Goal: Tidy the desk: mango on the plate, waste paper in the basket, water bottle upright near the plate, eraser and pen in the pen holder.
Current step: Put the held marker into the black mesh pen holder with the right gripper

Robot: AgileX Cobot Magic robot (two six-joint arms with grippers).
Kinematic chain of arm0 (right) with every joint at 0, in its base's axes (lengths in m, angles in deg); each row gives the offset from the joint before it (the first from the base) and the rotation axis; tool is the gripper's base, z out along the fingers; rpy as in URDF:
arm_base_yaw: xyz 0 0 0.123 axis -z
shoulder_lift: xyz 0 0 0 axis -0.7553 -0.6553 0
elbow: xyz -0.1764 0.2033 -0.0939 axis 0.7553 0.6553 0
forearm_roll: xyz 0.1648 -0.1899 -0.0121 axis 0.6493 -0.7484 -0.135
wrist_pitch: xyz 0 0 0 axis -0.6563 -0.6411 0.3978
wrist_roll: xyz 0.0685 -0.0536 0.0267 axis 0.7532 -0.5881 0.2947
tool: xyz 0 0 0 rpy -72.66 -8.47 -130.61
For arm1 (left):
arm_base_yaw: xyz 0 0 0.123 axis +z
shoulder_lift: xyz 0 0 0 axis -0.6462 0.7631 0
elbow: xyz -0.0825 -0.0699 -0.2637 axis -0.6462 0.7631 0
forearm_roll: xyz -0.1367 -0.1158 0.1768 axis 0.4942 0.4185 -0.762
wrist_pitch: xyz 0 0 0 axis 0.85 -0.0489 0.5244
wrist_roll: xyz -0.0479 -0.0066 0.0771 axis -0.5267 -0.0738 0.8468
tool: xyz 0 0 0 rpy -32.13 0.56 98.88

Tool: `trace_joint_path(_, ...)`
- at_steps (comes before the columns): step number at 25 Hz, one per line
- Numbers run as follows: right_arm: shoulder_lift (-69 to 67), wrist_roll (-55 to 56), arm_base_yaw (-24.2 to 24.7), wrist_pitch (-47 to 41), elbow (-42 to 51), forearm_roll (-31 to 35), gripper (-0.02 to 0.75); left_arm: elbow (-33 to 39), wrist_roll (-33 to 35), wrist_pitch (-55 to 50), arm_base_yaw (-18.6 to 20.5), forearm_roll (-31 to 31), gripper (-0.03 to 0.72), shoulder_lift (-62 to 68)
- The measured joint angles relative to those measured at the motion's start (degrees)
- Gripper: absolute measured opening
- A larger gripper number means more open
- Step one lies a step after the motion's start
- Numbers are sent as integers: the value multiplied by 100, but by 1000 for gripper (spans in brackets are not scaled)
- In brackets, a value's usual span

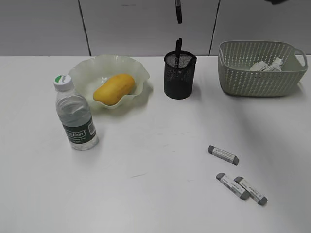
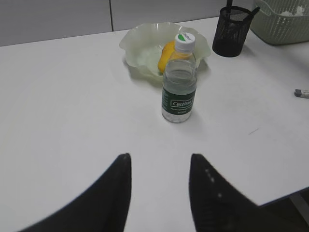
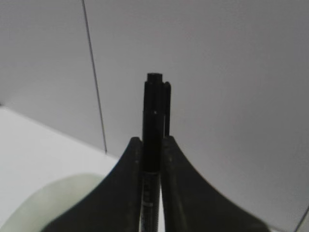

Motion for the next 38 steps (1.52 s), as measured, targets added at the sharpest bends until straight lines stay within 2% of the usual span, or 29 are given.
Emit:
trace_joint_path(3,-188,0,277,1728,518,-102,81,0,0,0,0,0,300,0)
trace_joint_path(6,-791,0,484,2463,645,157,81,0,0,0,0,0,300,0)
trace_joint_path(10,-1469,0,568,3035,665,324,81,0,0,0,0,0,300,0)
trace_joint_path(16,-2170,58,568,3295,665,323,81,0,0,0,0,0,300,0)
trace_joint_path(18,-2248,65,568,3242,679,361,123,0,0,0,0,0,300,0)
trace_joint_path(20,-2248,64,568,3199,687,361,223,0,0,0,0,0,300,0)
trace_joint_path(22,-2248,69,568,3158,687,361,359,0,0,0,0,0,300,0)
trace_joint_path(25,-2068,70,568,2607,691,361,461,0,0,0,0,0,300,0)
trace_joint_path(28,-1468,75,568,1524,691,361,480,0,0,0,0,0,300,0)
trace_joint_path(32,-276,-2,568,-484,691,120,444,0,0,0,0,0,300,0)
trace_joint_path(36,765,-13,568,-3182,686,-8,384,0,0,0,0,0,300,0)
trace_joint_path(38,1194,-13,562,-4254,853,-152,373,0,0,0,0,0,300,0)
